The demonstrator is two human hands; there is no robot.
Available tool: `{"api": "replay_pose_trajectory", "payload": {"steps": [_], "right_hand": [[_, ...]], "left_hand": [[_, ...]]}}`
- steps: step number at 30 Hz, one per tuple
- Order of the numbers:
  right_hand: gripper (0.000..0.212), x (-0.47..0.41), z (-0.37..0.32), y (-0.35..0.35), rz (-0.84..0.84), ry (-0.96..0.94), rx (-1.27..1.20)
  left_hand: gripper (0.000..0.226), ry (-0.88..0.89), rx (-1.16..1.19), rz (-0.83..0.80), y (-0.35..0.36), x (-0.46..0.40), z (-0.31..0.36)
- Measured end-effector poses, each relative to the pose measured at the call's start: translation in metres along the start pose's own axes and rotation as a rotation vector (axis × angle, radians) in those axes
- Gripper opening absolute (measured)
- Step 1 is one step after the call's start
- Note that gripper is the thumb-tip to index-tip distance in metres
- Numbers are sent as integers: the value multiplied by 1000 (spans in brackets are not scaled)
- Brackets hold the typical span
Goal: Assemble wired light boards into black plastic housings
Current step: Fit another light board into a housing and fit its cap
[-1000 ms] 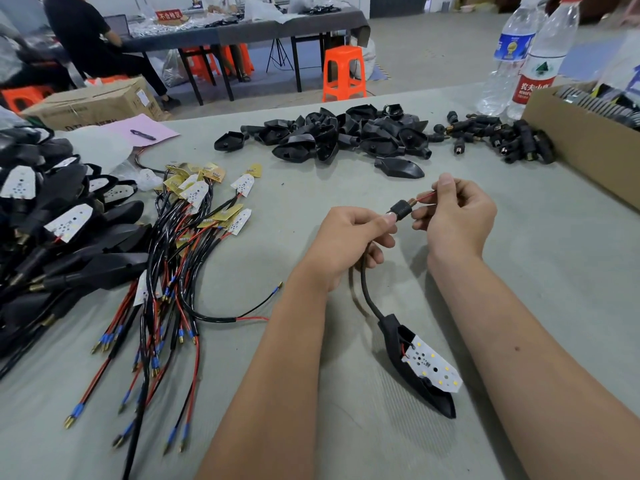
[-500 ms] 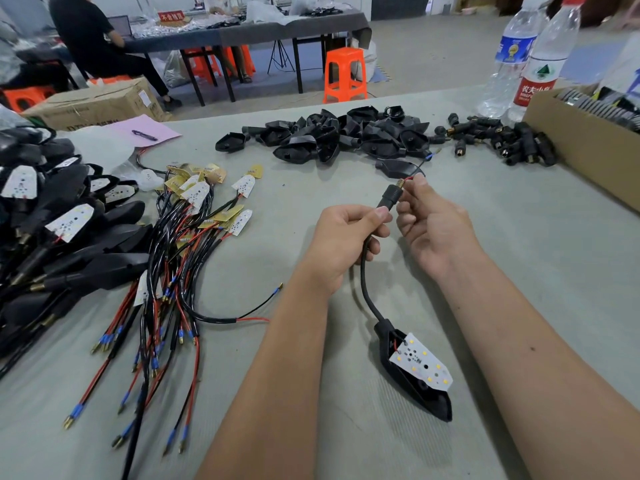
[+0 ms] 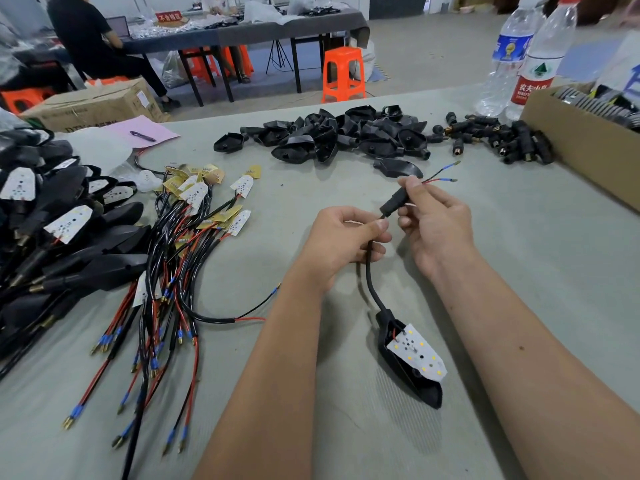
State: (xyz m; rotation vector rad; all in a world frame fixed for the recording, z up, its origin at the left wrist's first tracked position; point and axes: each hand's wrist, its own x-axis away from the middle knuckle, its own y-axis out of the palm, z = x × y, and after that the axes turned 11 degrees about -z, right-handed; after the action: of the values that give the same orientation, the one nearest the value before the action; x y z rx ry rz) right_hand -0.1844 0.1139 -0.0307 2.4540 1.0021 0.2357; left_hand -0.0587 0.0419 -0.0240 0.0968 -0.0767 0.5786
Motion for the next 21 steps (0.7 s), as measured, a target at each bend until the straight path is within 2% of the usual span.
{"api": "replay_pose_trajectory", "payload": {"steps": [3, 6, 10, 16, 21], "right_hand": [[5, -2, -3, -3, 104, -43, -8], [8, -2, -3, -4, 111, -59, 40], [21, -1, -3, -4, 81, -73, 104], [23, -2, 2, -4, 166, -137, 306], [20, -3, 0, -4, 192, -143, 316]], "left_hand": [[6, -20, -36, -25, -7, 3, 1], [1, 7, -43, 49, -9, 1, 1], [9, 36, -64, 132, -13, -2, 0], [15, 18, -61, 115, -17, -2, 0], [16, 0, -37, 107, -17, -1, 1]]}}
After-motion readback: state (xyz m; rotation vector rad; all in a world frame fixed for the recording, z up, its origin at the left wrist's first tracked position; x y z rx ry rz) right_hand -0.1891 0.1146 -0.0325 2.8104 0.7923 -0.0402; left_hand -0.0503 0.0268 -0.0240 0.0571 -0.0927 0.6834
